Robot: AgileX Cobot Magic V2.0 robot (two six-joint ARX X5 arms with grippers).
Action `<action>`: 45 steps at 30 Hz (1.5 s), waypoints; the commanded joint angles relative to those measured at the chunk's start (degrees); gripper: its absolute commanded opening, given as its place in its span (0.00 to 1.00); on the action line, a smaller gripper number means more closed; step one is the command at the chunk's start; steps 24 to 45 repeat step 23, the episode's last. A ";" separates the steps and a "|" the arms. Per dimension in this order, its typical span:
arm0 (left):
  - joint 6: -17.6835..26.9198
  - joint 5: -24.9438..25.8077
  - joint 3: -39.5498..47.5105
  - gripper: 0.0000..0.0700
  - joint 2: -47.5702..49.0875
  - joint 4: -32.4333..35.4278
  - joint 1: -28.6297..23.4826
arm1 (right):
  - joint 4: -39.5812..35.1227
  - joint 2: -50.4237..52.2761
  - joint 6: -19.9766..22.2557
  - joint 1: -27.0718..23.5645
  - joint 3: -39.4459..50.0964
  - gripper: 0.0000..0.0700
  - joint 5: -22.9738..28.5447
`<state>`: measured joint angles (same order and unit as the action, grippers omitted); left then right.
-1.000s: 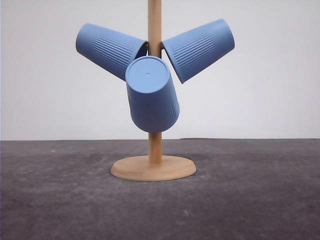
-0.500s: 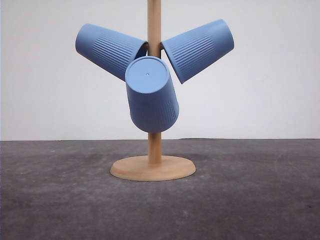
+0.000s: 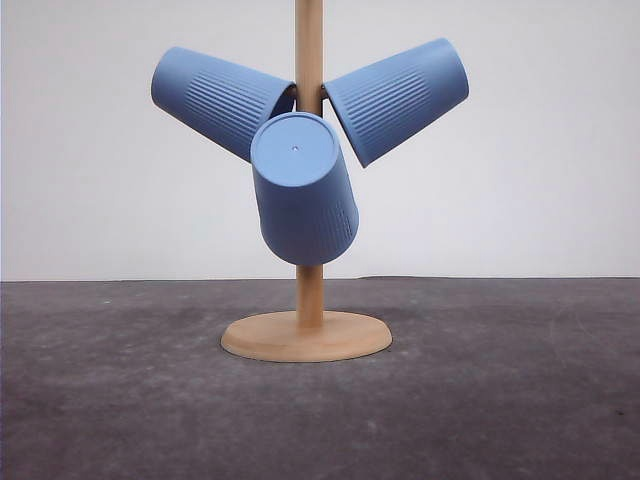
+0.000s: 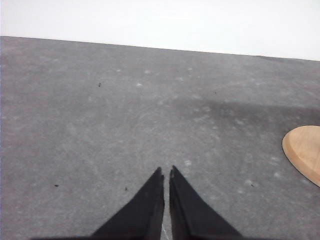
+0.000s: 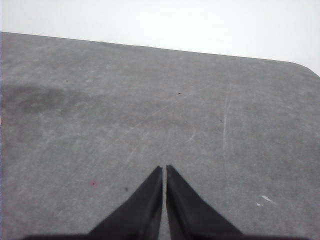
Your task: Place three cups
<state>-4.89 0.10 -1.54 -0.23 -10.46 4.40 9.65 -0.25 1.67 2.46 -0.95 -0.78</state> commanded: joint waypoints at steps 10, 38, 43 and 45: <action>0.81 0.04 0.74 0.00 0.04 -0.28 0.11 | -0.66 0.04 0.22 -0.07 0.22 0.01 0.15; 0.81 0.04 0.74 0.00 0.04 -0.28 0.11 | -0.66 0.04 0.22 -0.07 0.22 0.01 0.15; 0.81 0.04 0.74 0.00 0.04 -0.28 0.11 | -0.66 0.04 0.22 -0.07 0.22 0.01 0.15; 0.81 0.04 0.74 0.00 0.04 -0.28 0.11 | -0.66 0.04 0.22 -0.07 0.22 0.01 0.15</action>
